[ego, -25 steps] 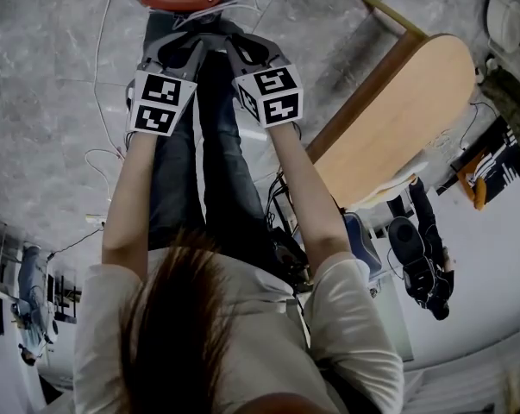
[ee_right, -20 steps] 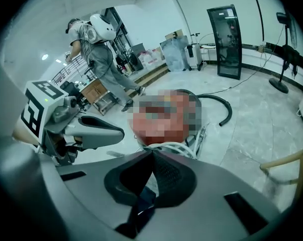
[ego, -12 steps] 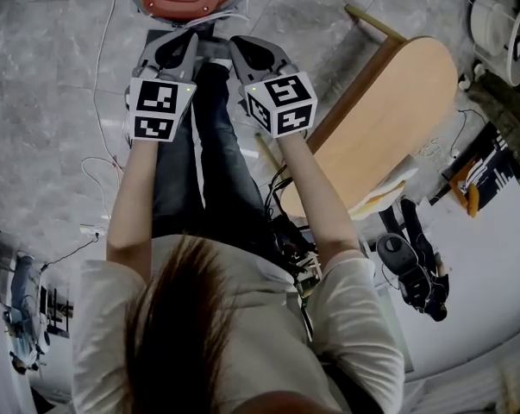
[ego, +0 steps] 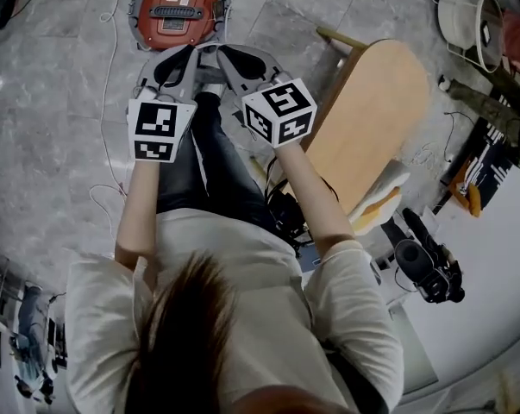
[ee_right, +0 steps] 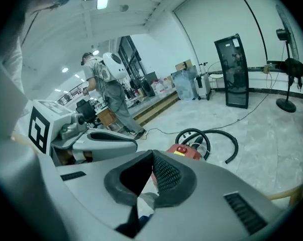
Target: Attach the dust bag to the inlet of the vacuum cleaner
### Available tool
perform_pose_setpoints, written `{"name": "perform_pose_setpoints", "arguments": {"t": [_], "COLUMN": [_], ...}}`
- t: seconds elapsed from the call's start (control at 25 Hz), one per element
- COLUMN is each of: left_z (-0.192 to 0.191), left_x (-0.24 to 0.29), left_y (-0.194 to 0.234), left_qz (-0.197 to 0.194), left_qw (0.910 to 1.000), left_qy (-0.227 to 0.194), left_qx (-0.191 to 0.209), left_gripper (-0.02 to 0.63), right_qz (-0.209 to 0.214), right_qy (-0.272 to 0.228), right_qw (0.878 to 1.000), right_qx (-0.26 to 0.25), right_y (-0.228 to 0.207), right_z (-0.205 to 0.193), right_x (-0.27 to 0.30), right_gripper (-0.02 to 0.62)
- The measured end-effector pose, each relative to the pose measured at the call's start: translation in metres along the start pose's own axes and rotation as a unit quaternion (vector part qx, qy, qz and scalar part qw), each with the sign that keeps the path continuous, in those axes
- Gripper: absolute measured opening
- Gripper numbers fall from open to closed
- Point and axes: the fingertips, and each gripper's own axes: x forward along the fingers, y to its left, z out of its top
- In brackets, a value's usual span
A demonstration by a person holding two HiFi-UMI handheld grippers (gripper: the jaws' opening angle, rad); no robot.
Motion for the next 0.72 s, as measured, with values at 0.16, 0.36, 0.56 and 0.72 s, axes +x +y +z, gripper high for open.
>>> {"name": "perform_pose_setpoints", "arguments": {"t": [0.16,0.36,0.56,0.72], "left_z": [0.038,0.086,0.135,0.156], "left_x": [-0.015,-0.043,-0.072,-0.085], "left_y": [-0.010,-0.026,-0.045,-0.060], "left_qz": [-0.012,-0.021,-0.029,-0.033], "left_qw": [0.9996,0.9983,0.9967,0.9952], "left_qy": [-0.025,-0.054,-0.071,-0.081], "left_qx": [0.009,0.007,0.026,0.043], "left_gripper": [0.020,0.020,0.020,0.020], "right_qz": [-0.008,-0.011,-0.018,-0.022], "right_qy": [-0.042,-0.078,-0.107,-0.127], "right_qw": [0.999,0.996,0.992,0.988], "right_qx": [-0.012,-0.042,-0.070,-0.083], "right_y": [0.007,0.025,0.040,0.047], "right_z": [0.044,0.093,0.141,0.159], "right_x": [-0.026,-0.069,-0.121,-0.157], "right_gripper": [0.002,0.002,0.003,0.005]}}
